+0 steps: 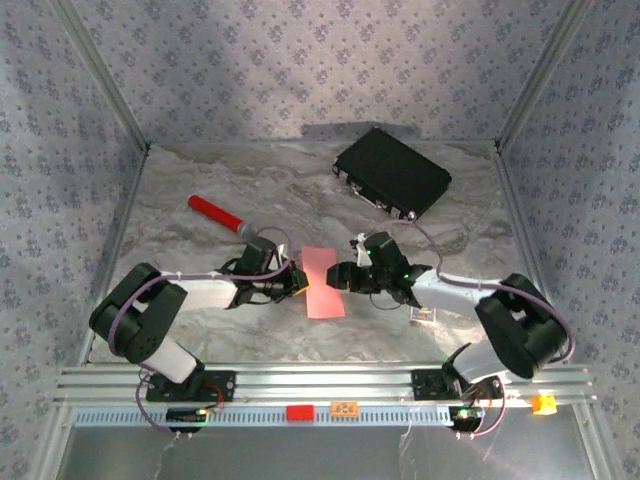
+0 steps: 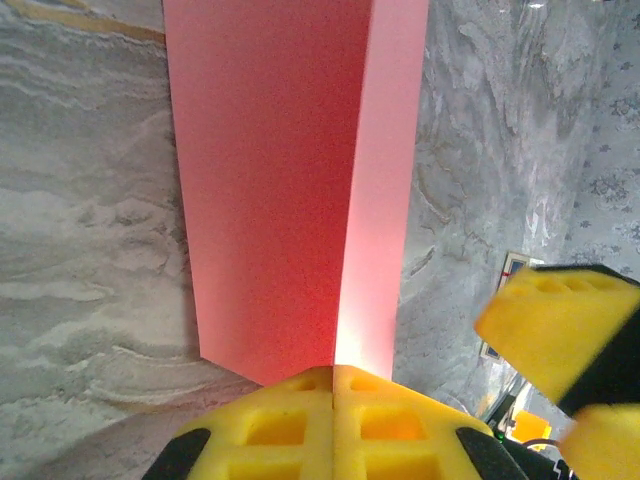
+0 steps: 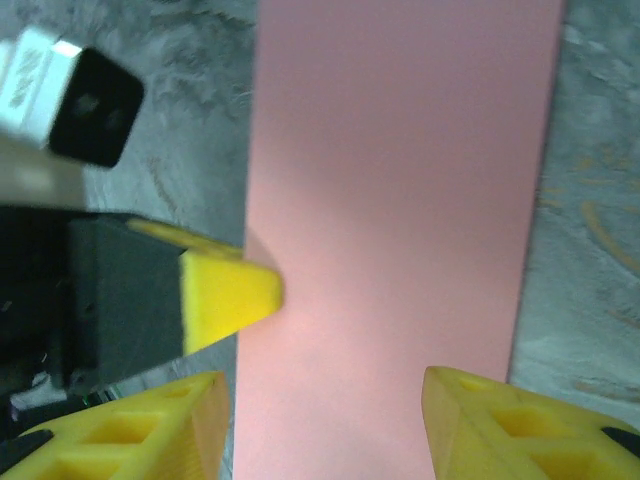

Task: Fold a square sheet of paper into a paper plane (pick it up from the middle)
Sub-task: Third fold the triangle at the center of the table.

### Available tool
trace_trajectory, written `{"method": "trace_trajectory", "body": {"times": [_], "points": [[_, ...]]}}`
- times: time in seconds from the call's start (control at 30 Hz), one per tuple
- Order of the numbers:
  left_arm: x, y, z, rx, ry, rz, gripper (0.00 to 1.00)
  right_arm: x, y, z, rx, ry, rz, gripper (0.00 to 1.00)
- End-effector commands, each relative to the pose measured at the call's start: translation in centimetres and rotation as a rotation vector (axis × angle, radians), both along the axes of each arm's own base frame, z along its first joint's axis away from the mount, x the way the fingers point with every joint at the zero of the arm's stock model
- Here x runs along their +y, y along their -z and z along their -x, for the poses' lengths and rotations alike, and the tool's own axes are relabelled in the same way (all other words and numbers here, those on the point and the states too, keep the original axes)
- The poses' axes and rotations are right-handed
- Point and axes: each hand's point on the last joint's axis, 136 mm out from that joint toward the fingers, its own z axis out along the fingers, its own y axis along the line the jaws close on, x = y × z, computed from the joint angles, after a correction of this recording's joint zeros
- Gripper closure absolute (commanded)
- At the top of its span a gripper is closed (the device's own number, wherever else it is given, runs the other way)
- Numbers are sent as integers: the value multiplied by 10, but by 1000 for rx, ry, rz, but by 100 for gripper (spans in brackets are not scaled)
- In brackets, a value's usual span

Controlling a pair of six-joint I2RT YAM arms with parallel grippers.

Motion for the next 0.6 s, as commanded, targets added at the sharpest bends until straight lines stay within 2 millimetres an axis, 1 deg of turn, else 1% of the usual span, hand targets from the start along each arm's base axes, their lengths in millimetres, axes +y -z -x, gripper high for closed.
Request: {"method": "trace_trajectory", "body": {"times": [0.0,0.03,0.17,0.33,0.47,0.57], "points": [[2,2,1,15,-9,2,95,1,-9,10,-154,-95,104,44],[2,2,1,17,-11,2,95,4,-13,14,-197,-125,125,43],[0,-2,1,21,-17,23,95,13,-15,33,-390,-232,245,42],[0,-6,2,45,-30,30,95,21,-7,50,-638,-320,410,42],[-1,-9,1,49,-41,39,95,37,-2,69,-889,-432,535,41],[-1,-9,1,55,-46,42,95,45,2,72,-960,-449,602,40]]}}
